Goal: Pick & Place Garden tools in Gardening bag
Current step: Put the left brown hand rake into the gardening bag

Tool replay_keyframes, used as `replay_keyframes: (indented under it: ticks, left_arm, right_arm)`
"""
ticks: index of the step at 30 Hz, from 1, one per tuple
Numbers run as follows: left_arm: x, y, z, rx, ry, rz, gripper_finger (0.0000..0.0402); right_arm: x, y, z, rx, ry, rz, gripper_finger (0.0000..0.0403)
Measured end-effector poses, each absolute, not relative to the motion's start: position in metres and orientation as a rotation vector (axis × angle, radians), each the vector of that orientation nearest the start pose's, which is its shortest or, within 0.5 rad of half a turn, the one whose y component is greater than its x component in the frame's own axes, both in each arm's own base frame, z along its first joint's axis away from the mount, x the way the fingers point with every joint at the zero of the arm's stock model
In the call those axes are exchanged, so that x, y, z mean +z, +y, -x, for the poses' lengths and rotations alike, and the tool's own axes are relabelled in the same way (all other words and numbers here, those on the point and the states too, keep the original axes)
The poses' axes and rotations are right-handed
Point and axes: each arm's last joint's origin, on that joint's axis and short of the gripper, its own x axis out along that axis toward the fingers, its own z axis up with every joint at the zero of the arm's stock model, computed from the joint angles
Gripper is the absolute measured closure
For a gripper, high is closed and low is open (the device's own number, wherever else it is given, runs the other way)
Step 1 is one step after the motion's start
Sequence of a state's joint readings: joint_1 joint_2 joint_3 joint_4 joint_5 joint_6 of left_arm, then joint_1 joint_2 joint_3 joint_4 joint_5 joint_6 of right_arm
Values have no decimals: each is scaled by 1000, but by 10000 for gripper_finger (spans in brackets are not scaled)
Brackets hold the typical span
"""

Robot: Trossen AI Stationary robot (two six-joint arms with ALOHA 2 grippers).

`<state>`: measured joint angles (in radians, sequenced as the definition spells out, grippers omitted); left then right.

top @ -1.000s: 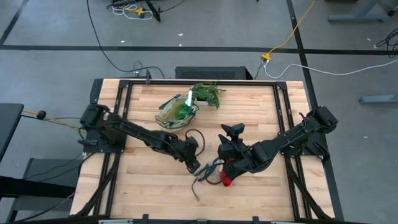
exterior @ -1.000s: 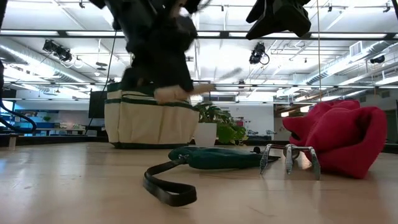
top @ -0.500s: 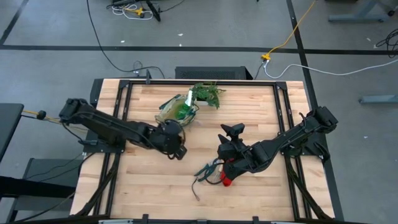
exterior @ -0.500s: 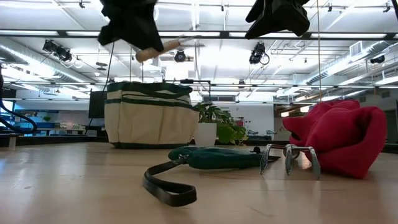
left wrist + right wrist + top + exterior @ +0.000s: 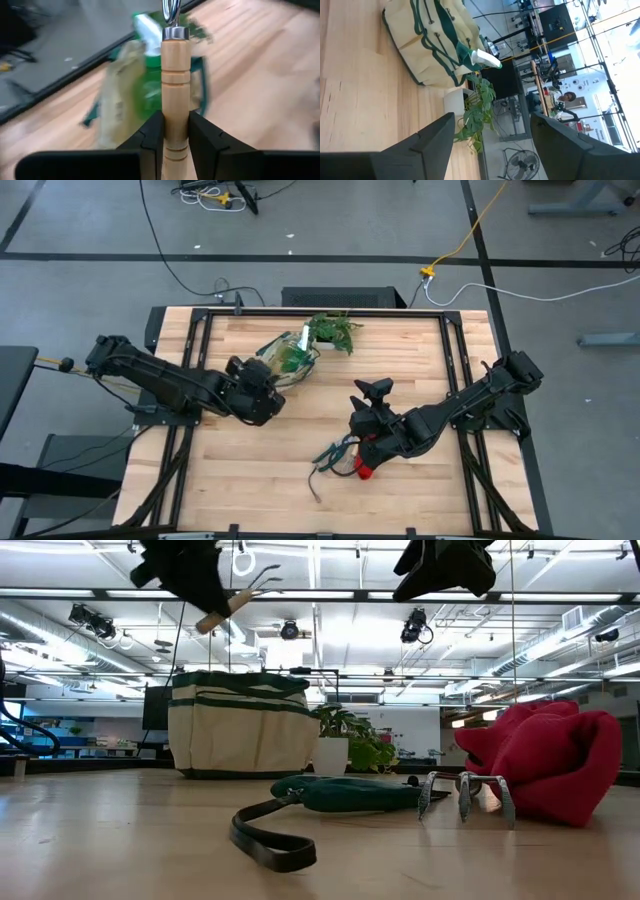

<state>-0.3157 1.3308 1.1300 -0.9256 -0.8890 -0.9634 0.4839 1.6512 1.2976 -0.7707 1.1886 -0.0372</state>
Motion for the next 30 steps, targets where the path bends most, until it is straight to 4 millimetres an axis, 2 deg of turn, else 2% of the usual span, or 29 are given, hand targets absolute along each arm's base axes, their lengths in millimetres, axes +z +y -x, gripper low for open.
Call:
replay_keyframes:
  ticks: [7,11,15,20,27,30]
  left_arm:
    - [275,-47,-227,950,603,195,330]
    - [267,-37,-216,973,554,195,330]
    - [268,-27,-207,938,455,209,330]
    - [265,-12,-204,891,354,171,330]
    - [240,10,-209,750,263,156,330]
    - [231,17,-208,740,235,153,330]
  right_arm:
    - [267,128,-301,-613,783,887,142]
    - [267,128,-301,-614,782,887,142]
    - [268,128,-302,-615,777,884,142]
    - [268,127,-302,-618,774,877,142]
    - [268,125,-304,-624,775,872,142]
    - [268,125,-304,-626,776,871,142]
